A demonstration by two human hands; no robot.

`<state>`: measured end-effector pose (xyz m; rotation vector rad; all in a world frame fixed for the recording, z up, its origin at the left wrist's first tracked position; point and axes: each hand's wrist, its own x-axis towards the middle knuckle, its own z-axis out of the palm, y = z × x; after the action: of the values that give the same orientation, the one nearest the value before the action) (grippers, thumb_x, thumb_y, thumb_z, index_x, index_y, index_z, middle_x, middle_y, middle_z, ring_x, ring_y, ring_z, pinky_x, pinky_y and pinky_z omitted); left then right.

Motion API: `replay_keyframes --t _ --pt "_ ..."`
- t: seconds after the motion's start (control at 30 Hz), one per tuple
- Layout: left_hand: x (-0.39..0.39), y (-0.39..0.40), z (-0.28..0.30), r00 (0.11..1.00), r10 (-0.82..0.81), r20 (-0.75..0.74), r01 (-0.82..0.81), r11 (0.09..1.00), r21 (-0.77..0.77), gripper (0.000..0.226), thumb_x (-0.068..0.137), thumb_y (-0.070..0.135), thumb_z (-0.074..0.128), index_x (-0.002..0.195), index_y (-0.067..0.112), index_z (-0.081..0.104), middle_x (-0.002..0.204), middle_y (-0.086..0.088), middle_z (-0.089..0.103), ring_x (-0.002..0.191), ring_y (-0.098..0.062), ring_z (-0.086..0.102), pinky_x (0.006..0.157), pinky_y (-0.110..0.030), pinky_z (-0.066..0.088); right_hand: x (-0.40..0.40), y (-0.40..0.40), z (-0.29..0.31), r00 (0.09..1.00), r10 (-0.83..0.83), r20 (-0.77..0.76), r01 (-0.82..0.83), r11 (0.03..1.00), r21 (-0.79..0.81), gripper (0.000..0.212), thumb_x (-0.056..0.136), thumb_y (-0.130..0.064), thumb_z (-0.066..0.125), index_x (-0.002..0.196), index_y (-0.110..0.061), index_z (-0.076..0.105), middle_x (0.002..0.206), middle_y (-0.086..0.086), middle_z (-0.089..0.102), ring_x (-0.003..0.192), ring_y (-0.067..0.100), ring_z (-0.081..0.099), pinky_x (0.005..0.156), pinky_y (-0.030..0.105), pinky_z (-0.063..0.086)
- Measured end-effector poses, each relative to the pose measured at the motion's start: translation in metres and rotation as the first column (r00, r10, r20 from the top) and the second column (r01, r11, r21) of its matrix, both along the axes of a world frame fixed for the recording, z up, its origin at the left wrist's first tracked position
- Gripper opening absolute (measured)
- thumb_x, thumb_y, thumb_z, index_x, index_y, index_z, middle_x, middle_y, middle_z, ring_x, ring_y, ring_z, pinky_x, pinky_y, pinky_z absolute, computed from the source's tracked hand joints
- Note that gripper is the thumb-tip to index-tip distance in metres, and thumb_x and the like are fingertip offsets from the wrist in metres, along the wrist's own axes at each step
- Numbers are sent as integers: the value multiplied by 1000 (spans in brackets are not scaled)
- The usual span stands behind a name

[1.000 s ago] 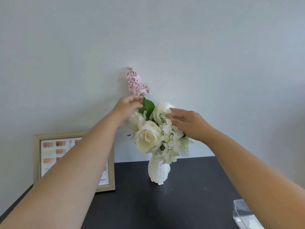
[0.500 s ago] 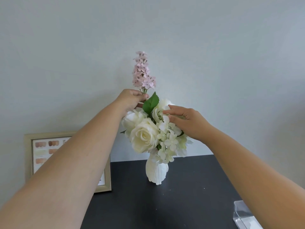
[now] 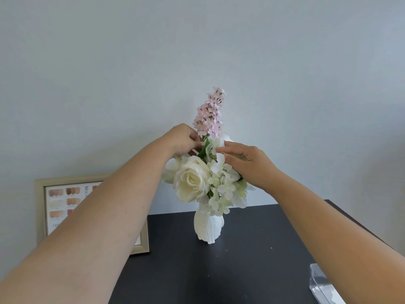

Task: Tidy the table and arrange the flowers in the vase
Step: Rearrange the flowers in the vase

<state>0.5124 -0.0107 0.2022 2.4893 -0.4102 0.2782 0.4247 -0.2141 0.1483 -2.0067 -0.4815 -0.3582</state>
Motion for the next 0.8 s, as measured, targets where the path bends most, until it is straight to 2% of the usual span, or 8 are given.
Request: replay_keyframes --t 0.2,0.3,0.4,0.47,0.57,0.67,0.73,0.8 --pt "-3 7 2 999 41 -18 -40 999 12 25 83 37 76 66 22 67 87 -3 75 79 -22 69 69 -33 56 -2 -3 2 1000 12 -28 -12 1000 3 23 92 -36 62 111 -44 71 142 -19 50 117 -9 44 94 14 33" --pt "-7 11 0 998 55 -14 -55 998 23 22 83 39 76 69 23 71 76 3 70 74 -16 64 60 -25 47 -3 -3 2 999 8 -38 -8 1000 -5 24 91 -37 62 113 -42 71 143 -19 49 119 -8 44 93 14 33" --pt "-17 10 9 996 91 -13 -87 984 155 31 84 41 74 63 20 65 70 5 60 64 -11 54 54 -25 38 -4 -3 3 999 5 -48 -6 1000 -2 24 92 -35 62 112 -42 71 143 -18 49 122 -6 44 95 16 33" --pt "-26 15 17 993 100 -61 -88 980 178 31 89 44 66 75 17 70 83 2 67 73 -13 57 61 -27 39 -5 -4 4 998 7 -58 -7 1000 8 23 92 -36 62 111 -42 72 143 -18 49 126 -3 45 96 18 34" --pt "-51 40 18 966 132 -224 -126 991 42 46 93 58 49 113 21 67 117 2 64 101 -22 59 79 -38 47 -6 -6 4 998 6 -70 -5 1000 20 23 92 -37 62 113 -41 72 137 -21 51 125 -4 46 92 13 34" --pt "-80 72 -6 906 103 -410 -139 989 -58 48 84 69 55 116 33 52 128 4 49 107 -28 58 76 -50 56 -6 -8 2 998 15 -64 -13 1000 26 23 95 -34 59 113 -37 72 112 -37 54 128 -7 43 94 13 33" --pt "-92 83 -27 865 -42 -500 -96 964 -248 49 84 57 67 125 39 48 135 1 49 108 -33 62 73 -49 59 -6 -8 3 998 20 -60 -19 1000 23 23 96 -33 57 112 -37 72 97 -46 53 127 -9 42 95 12 32" --pt "-93 84 -42 876 -172 -452 -53 894 -444 50 86 32 73 130 35 49 129 -11 59 99 -34 70 72 -46 60 -5 -6 3 998 21 -55 -20 1000 22 23 96 -33 57 112 -38 72 95 -49 53 125 -10 41 90 8 31"
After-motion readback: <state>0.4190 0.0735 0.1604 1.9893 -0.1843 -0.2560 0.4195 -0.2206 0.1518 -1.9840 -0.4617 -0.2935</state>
